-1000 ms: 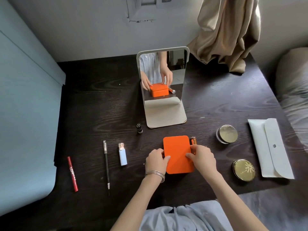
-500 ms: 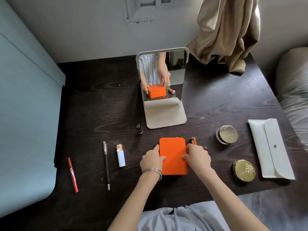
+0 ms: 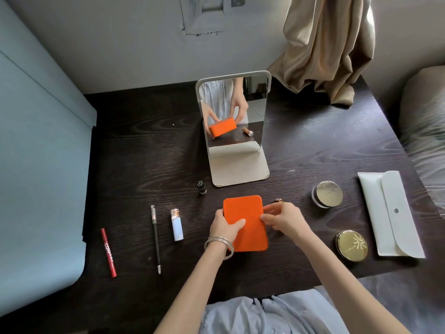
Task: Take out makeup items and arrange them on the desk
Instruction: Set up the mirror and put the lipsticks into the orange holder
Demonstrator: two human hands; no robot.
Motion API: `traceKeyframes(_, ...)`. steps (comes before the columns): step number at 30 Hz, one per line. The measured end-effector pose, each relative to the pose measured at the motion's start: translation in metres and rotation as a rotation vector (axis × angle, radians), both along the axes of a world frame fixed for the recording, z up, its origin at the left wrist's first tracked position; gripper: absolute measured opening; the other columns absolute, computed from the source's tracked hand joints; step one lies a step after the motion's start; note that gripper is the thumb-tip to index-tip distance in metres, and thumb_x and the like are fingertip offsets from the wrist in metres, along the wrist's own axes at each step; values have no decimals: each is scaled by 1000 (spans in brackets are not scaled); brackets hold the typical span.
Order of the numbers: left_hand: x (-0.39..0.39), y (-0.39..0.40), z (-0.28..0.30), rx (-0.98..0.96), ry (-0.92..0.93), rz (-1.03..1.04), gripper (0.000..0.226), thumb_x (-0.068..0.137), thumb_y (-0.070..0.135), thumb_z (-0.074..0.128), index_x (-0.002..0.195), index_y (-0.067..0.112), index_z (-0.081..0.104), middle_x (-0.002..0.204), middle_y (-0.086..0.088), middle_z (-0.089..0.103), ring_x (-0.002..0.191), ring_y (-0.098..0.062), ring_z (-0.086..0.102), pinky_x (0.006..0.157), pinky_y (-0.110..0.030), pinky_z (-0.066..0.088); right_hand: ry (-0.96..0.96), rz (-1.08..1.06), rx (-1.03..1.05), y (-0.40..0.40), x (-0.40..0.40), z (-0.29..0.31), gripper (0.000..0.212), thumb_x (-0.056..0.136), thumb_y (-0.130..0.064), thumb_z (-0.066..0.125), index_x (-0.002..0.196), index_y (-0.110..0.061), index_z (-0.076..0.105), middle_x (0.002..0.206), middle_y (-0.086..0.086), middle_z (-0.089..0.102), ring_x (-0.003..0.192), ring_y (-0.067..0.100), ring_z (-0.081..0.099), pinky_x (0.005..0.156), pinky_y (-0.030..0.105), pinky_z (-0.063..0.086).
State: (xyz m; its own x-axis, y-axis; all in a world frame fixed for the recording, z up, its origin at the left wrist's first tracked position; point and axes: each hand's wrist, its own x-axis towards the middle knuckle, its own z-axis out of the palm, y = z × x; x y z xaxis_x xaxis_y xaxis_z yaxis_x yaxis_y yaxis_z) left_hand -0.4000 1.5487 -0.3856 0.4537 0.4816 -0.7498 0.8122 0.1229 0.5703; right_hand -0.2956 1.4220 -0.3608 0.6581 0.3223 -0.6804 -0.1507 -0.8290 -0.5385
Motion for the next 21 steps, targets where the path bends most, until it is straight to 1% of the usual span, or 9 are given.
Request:
traceKeyframes(2, 3, -2, 4, -148, -45, 147, 68, 76, 28, 76, 130, 12, 38, 126, -6, 53, 113, -24, 55, 97, -41, 47, -52, -39, 94, -5, 10, 12, 24, 80, -26, 70, 104, -22, 71, 97, 0, 72, 92, 16, 67, 89, 40, 52)
traceKeyframes(5, 19, -8, 19, -546, -177, 403, 54, 78, 17, 74, 124, 9, 48, 114, -8, 62, 97, -20, 62, 77, -31, 54, -45, -114, 245, -10, 29, 26, 28, 84, -24, 67, 112, -23, 67, 107, -1, 68, 104, 15, 62, 91, 34, 48)
traceKeyframes(9, 58, -15, 30, -624, -257, 503, 31, 85, 20, 66, 113, 11, 55, 96, -5, 64, 89, -19, 63, 66, -26, 53, -15, -203, 283, -17, 54, 25, 48, 85, -28, 68, 130, -23, 52, 118, -2, 57, 107, 19, 59, 89, 40, 52)
traceKeyframes(11, 80, -13, 35, -572, -268, 503, 28, 88, 23, 62, 112, 11, 54, 97, -6, 63, 84, -17, 61, 65, -24, 51, 127, -314, 370, -21, 63, 22, 48, 86, -26, 67, 130, -23, 47, 116, 1, 55, 100, 22, 63, 82, 41, 57)
traceKeyframes(14, 112, -5, 38, -467, -277, 394, 32, 92, 28, 56, 117, 10, 53, 106, -9, 59, 96, -21, 58, 72, -24, 49, 307, -444, 461, -25, 81, 22, 38, 90, -14, 61, 125, -12, 46, 104, 6, 58, 81, 20, 65, 61, 28, 60)
traceKeyframes(16, 130, -4, 38, -331, -268, 268, 38, 94, 30, 52, 123, 6, 53, 111, -11, 59, 104, -23, 56, 82, -29, 47, 375, -510, 488, -27, 96, 16, 38, 90, -11, 60, 125, -9, 44, 109, 10, 58, 83, 22, 65, 63, 29, 60)
traceKeyframes(18, 143, -5, 30, 39, -147, -79, 46, 97, 33, 44, 134, 6, 46, 132, -13, 50, 123, -28, 47, 99, -35, 38, 325, -610, 493, -26, 111, 7, 40, 90, -10, 60, 125, -8, 42, 115, 13, 55, 85, 22, 63, 60, 29, 60)
traceKeyframes(20, 148, -8, 21, 399, 38, -510, 51, 99, 35, 36, 146, 17, 28, 155, -5, 21, 140, -31, 22, 112, -41, 25, 250, -718, 488, -19, 126, -3, 44, 90, -11, 60, 129, -5, 39, 119, 15, 52, 89, 23, 60, 56, 28, 59)
traceKeyframes(21, 149, -9, 16, 451, 117, -630, 53, 99, 35, 33, 149, 22, 19, 158, 1, 7, 144, -31, 10, 114, -43, 21, 226, -749, 492, -13, 134, -7, 45, 90, -11, 60, 130, -4, 39, 122, 15, 50, 97, 26, 59, 57, 29, 59)
